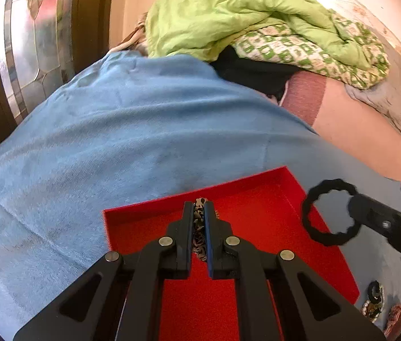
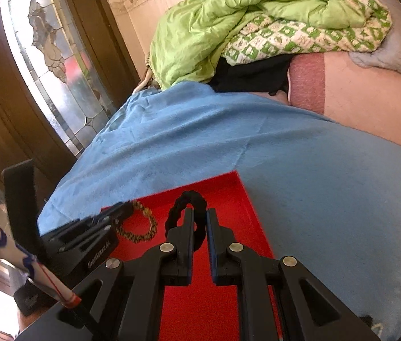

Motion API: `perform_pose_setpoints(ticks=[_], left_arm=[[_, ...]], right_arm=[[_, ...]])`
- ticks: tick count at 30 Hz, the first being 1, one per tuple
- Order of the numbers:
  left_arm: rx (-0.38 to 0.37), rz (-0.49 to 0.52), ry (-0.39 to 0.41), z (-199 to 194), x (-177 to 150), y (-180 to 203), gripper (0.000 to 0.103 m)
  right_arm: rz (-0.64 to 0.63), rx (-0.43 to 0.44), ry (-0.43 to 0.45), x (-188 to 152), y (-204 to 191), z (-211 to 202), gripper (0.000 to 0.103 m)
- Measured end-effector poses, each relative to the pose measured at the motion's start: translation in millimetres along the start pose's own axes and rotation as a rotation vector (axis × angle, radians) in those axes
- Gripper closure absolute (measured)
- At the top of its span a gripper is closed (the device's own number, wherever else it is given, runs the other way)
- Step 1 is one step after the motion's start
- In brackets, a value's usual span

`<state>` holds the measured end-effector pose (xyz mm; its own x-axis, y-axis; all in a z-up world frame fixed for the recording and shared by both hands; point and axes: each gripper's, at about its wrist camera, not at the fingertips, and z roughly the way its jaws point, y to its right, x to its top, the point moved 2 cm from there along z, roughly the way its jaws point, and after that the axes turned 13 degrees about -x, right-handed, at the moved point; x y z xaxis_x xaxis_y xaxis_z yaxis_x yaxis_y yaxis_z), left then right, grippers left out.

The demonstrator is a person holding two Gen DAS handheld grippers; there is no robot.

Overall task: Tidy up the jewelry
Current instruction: 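Carry the bracelet and hair tie into the red tray and open both tools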

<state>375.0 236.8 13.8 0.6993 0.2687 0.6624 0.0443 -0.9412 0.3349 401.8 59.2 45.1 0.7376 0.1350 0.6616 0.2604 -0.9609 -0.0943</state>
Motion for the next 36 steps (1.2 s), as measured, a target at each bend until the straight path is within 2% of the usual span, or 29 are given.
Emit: perform_pose_setpoints(ticks=[14, 25, 29, 31, 32, 33, 34, 36], left_arm=[[-0.010, -0.070, -0.036, 15.2, -3.1, -18.7, 0.096], [0.022, -0.097, -0.043, 15.6, -4.6, -29.1, 0.096], [0.031, -0.094, -0.041, 14.3, -4.5, -28.6, 0.090], [0.039, -0.091, -0.037, 13.2, -4.0, -27.8, 0.078], [0.046, -0.091, -0.031, 11.8, -3.5, -27.7, 0.067], [0.051, -0.091, -0.025, 10.7, -3.2, -27.3, 0.063], [0.055, -0.090, -0.017, 9.1, -2.5, -27.0, 0.063], [0.057, -0.095, -0.011, 6.0, -0.7, -27.6, 0.063]], right_arm=[[0.036, -0.033, -0.135, 4.7, -18.0, 77.8, 0.094], [0.024, -0.101, -0.168, 0.1, -14.1, 98.6, 0.091], [0.036, -0.103, -0.171, -0.3, -8.1, 97.3, 0.091], [0.036, -0.097, -0.174, -0.1, -7.5, 96.1, 0.089], [0.035, -0.096, -0.175, 0.3, -7.0, 95.4, 0.087], [0.033, -0.096, -0.173, 0.8, -6.4, 94.4, 0.079], [0.031, -0.096, -0.169, 1.1, -6.6, 93.4, 0.075], [0.024, -0.098, -0.160, 1.2, -7.4, 90.6, 0.075]])
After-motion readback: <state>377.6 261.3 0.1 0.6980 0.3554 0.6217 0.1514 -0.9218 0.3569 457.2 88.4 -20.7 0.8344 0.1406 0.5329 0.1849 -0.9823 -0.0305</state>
